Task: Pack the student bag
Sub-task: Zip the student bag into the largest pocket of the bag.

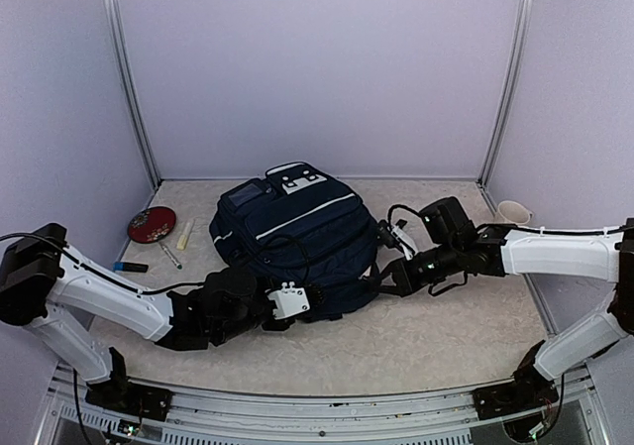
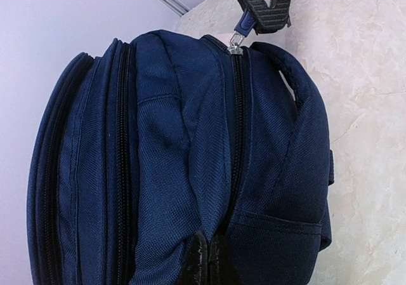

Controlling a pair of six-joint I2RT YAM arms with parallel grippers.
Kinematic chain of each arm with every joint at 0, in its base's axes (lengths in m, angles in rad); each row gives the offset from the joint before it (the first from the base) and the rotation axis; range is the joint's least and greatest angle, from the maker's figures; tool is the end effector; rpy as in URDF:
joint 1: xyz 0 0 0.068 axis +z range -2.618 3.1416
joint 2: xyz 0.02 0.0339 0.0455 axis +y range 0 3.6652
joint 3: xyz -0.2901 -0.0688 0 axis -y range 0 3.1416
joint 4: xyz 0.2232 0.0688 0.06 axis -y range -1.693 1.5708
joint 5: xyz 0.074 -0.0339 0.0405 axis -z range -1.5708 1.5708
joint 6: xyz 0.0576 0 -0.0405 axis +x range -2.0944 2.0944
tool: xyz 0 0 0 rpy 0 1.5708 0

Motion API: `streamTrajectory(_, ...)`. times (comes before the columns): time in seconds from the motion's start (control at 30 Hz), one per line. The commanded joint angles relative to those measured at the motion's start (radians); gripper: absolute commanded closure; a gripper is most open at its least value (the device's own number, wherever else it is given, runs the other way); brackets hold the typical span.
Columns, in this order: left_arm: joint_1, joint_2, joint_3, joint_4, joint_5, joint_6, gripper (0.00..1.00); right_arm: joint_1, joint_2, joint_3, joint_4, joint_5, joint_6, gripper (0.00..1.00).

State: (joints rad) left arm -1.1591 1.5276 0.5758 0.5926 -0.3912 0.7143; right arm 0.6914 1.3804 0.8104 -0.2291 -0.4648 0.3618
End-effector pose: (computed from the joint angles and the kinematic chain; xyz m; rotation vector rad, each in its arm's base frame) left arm 0.1422 -0.2707 0.2116 1.3652 1.3251 0.0763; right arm 0.1938 0.1939 0.2385 -0.6492 2.4341 1.0250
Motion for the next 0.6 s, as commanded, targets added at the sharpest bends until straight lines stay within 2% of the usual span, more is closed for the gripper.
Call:
streamTrajectory(0.0, 0.024, -0.038, -0.077, -0.177, -0.163, -0.043, 1.00, -0.092, 0.011, -0.006, -0.174, 0.168, -0.005, 1.00)
streamTrajectory(0.23, 0.023, -0.040, -0.084, -0.224, -0.192, -0.054, 1.00, -0.208, -0.003, 0.050, -0.307, 0.293, -0.042, 1.00)
streamTrajectory(0.37, 0.011, -0.047, -0.072, -0.239, -0.199, -0.050, 1.00, -0.207, -0.019, 0.083, -0.304, 0.210, -0.071, 1.00)
streamTrajectory(0.5, 0.018, -0.063, -0.080, -0.239, -0.210, -0.050, 1.00, -0.229, -0.038, 0.138, -0.364, 0.258, -0.105, 1.00)
streamTrajectory(0.57, 0.020, -0.064, -0.074, -0.234, -0.196, -0.052, 1.00, -0.235, -0.034, 0.134, -0.321, 0.197, -0.114, 1.00)
